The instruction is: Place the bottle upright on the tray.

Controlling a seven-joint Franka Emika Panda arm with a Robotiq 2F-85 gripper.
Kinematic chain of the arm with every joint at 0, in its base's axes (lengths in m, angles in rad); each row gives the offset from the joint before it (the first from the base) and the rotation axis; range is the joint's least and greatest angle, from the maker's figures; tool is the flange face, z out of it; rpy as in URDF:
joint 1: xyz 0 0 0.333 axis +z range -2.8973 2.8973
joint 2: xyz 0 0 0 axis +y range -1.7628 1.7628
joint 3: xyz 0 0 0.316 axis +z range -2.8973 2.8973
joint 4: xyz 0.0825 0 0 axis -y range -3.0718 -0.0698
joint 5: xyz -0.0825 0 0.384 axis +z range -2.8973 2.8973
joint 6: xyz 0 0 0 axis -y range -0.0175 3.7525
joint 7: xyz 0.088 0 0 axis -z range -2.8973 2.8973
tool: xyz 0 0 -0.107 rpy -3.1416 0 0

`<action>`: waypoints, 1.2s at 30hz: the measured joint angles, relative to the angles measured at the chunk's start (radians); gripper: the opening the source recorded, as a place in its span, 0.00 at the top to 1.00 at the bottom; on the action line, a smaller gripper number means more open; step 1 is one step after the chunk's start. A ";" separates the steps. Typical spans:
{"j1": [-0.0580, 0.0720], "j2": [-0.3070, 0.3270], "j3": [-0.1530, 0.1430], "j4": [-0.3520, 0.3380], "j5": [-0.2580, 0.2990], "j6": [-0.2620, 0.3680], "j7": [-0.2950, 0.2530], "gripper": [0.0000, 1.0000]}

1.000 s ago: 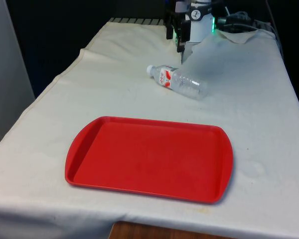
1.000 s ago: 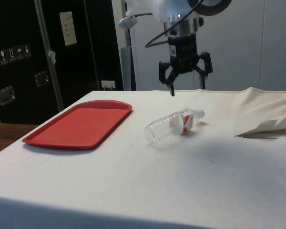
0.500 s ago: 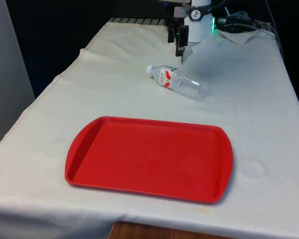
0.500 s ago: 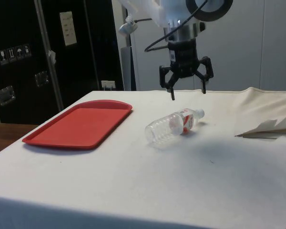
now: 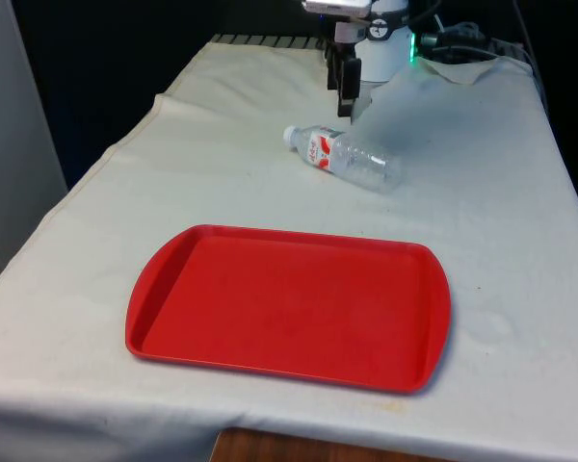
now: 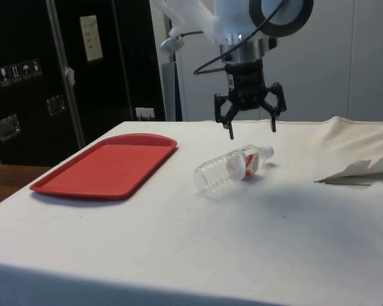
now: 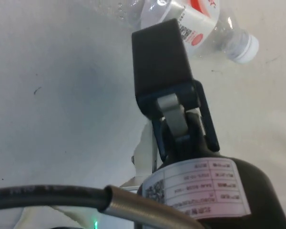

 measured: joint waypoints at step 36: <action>0.000 0.113 -0.007 -0.024 0.000 0.186 0.127 0.00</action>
